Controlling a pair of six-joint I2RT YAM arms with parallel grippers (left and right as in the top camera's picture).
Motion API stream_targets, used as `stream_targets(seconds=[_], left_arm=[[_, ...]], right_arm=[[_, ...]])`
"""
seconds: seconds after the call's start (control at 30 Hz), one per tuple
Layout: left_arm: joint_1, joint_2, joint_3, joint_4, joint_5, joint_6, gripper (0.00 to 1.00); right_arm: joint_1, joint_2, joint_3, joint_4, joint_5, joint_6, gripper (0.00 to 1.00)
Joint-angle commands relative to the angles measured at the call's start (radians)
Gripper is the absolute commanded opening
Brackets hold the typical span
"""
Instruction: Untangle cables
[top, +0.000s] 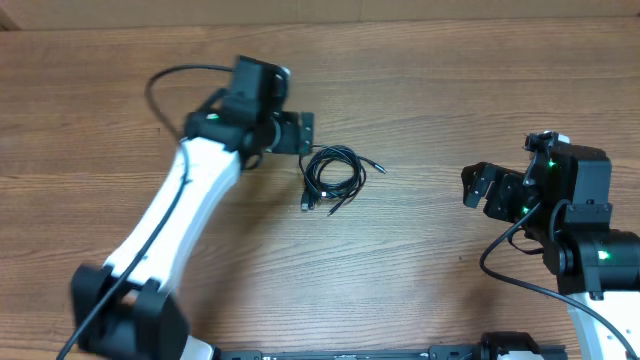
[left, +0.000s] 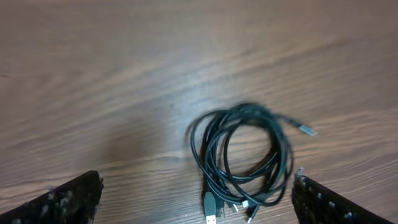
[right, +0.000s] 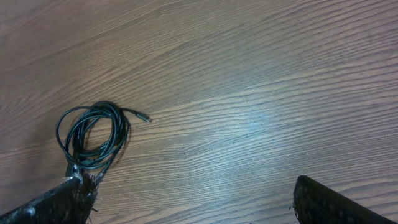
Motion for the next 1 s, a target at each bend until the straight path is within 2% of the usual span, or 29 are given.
stream_targets(seconds=[0.0,0.13,0.27,0.43,0.6,0.7,0.8,0.87,0.97], left_arm=[[-0.039,0.111,0.020,0.023,-0.042,0.026,0.93],[-0.067,0.230,0.020,0.070,-0.042,0.026,0.82],[-0.086,0.300,0.020,0.106,-0.043,0.026,0.82],[-0.087,0.368,0.020,0.137,-0.042,0.026,0.74],[-0.096,0.412,0.019,0.138,-0.017,0.014,0.61],[-0.105,0.412,0.019,0.140,-0.014,0.014,0.49],[-0.113,0.412,0.019,0.132,-0.016,0.014,0.43],[-0.116,0.413,0.019,0.124,-0.015,0.014,0.33],[-0.117,0.413,0.020,0.111,-0.015,0.014,0.04]], right_arm=[[-0.003,-0.005,0.029,-0.001,-0.006,-0.010,1.00],[-0.003,-0.005,0.029,-0.001,-0.006,-0.010,1.00],[-0.003,-0.005,0.029,0.000,-0.006,-0.010,1.00],[-0.003,-0.005,0.029,-0.004,-0.006,-0.010,1.00],[-0.003,-0.005,0.029,-0.003,-0.006,-0.010,1.00],[-0.003,-0.005,0.029,-0.003,-0.005,-0.010,1.00],[-0.003,-0.005,0.029,-0.003,-0.005,-0.010,1.00],[-0.003,-0.005,0.029,-0.003,-0.006,-0.010,1.00],[-0.003,-0.005,0.029,-0.004,-0.006,-0.010,1.00]])
